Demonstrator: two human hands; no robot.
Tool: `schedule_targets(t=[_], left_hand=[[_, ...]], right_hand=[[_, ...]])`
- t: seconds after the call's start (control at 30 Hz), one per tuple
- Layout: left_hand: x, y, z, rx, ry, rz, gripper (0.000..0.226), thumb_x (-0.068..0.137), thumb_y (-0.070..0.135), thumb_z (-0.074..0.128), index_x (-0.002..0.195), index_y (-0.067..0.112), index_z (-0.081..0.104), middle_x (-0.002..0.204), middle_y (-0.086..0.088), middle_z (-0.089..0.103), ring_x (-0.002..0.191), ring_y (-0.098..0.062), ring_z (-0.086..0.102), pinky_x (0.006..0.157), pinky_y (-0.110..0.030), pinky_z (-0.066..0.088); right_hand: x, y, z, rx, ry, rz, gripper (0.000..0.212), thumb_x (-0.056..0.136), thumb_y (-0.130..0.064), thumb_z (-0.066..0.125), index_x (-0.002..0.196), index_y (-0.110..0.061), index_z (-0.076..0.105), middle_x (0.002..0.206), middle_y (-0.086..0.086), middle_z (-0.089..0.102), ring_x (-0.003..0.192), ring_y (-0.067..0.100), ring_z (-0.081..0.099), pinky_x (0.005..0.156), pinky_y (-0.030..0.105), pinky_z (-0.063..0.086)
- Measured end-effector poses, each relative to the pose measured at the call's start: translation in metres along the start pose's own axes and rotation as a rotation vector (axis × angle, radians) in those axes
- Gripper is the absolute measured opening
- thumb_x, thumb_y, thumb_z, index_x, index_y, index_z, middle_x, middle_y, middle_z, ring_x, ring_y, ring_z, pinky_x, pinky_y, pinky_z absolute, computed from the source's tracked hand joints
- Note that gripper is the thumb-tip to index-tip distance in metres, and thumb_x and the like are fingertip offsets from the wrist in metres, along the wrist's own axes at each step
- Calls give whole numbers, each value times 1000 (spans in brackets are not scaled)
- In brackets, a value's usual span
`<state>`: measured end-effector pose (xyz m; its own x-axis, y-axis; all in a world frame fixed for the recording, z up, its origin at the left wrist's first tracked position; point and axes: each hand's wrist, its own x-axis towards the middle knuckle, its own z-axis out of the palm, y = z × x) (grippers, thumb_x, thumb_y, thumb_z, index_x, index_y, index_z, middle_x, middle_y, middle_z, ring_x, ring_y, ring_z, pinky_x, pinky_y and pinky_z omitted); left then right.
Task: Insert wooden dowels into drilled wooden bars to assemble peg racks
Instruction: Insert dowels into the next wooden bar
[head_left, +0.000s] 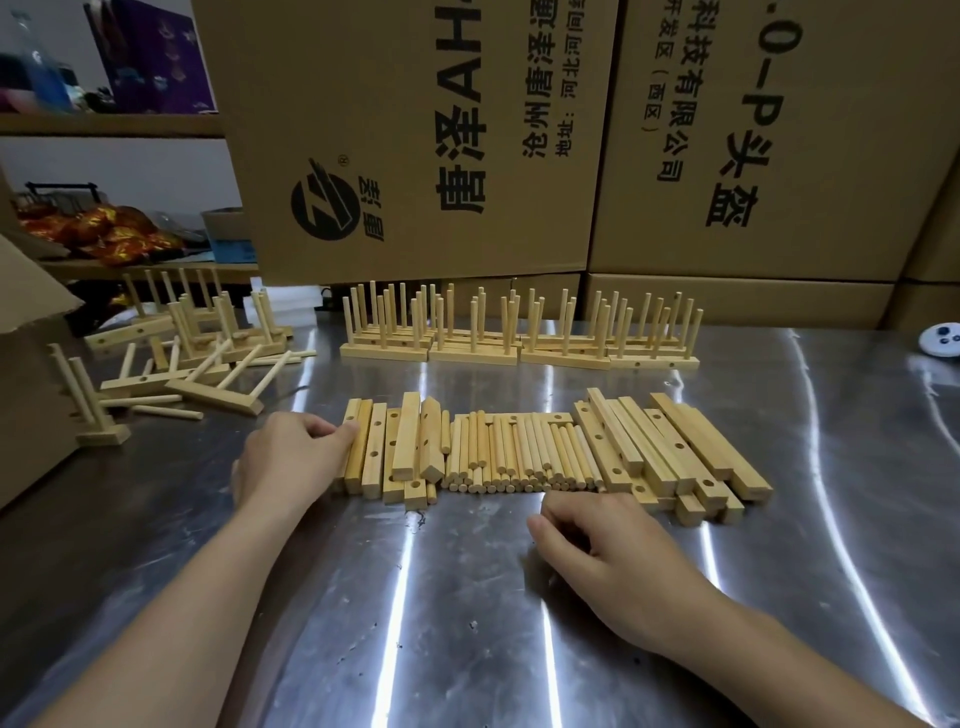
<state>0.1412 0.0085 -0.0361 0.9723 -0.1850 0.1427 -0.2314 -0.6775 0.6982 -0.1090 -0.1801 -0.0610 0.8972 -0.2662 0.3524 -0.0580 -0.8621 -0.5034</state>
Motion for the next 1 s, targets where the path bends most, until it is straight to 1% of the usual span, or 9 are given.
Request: schedule_targets(t=[0.13, 0.37, 0.6, 0.67, 0.73, 0.77, 0.83, 0.93, 1.0], left_hand=[[2, -1, 0, -21, 12, -9, 28, 99, 53, 68, 106, 28, 78, 89, 3, 71, 83, -19, 65, 86, -47, 59], [4, -5, 0, -29, 65, 14, 26, 102, 42, 69, 107, 20, 81, 89, -5, 73, 84, -26, 68, 81, -46, 62], [5, -3, 2, -95, 149, -15, 30, 106, 36, 63, 115, 12, 79, 87, -5, 69, 79, -21, 63, 66, -37, 49], [5, 0, 2, -208, 151, -26, 27, 107, 36, 60, 102, 16, 78, 83, -5, 68, 79, -23, 64, 67, -36, 48], [4, 2, 1, -309, 115, -28, 34, 108, 37, 58, 83, 19, 70, 83, -10, 69, 82, -27, 66, 68, -36, 48], [3, 3, 1, -350, 89, -29, 36, 109, 38, 57, 79, 20, 69, 85, -13, 70, 83, -28, 66, 68, -36, 47], [1, 5, 0, -430, 29, -38, 36, 110, 39, 55, 82, 20, 70, 91, -16, 71, 86, -27, 65, 69, -35, 45], [-3, 13, -2, -524, -48, -20, 31, 111, 39, 52, 91, 27, 73, 94, -5, 73, 90, -19, 65, 68, -31, 43], [-5, 18, -5, -591, -97, 19, 28, 112, 39, 50, 107, 27, 76, 99, 0, 76, 96, -16, 68, 75, -31, 49]], right_hand=[[-1, 0, 0, -2, -4, 5, 38, 99, -59, 39, 74, -33, 47, 70, -3, 57, 66, 17, 55, 60, 37, 44], [0, -4, -2, -4, -34, 35, 46, 100, -59, 39, 74, -24, 52, 76, -1, 68, 70, 15, 63, 68, 49, 53], [0, -6, -4, -24, -37, 43, 47, 100, -59, 39, 75, -22, 53, 74, -1, 65, 69, 16, 60, 67, 48, 52], [0, -6, -4, -27, -37, 48, 47, 100, -58, 39, 75, -22, 53, 74, -1, 66, 69, 15, 61, 68, 49, 53], [0, -5, -4, -22, -42, 50, 47, 101, -58, 39, 75, -22, 54, 76, -1, 68, 70, 14, 63, 69, 50, 54], [-1, -5, -4, -18, -47, 51, 47, 101, -58, 39, 75, -22, 54, 76, -1, 69, 70, 14, 64, 70, 50, 54], [0, -4, -3, -11, -52, 52, 47, 101, -58, 40, 76, -22, 55, 76, -1, 69, 71, 14, 64, 70, 50, 54], [0, -4, -3, -2, -60, 59, 48, 101, -59, 39, 77, -21, 55, 79, 0, 71, 73, 14, 66, 71, 50, 55], [0, -3, -3, -2, -58, 57, 47, 101, -59, 40, 76, -22, 55, 77, -2, 69, 72, 13, 65, 70, 50, 54]])
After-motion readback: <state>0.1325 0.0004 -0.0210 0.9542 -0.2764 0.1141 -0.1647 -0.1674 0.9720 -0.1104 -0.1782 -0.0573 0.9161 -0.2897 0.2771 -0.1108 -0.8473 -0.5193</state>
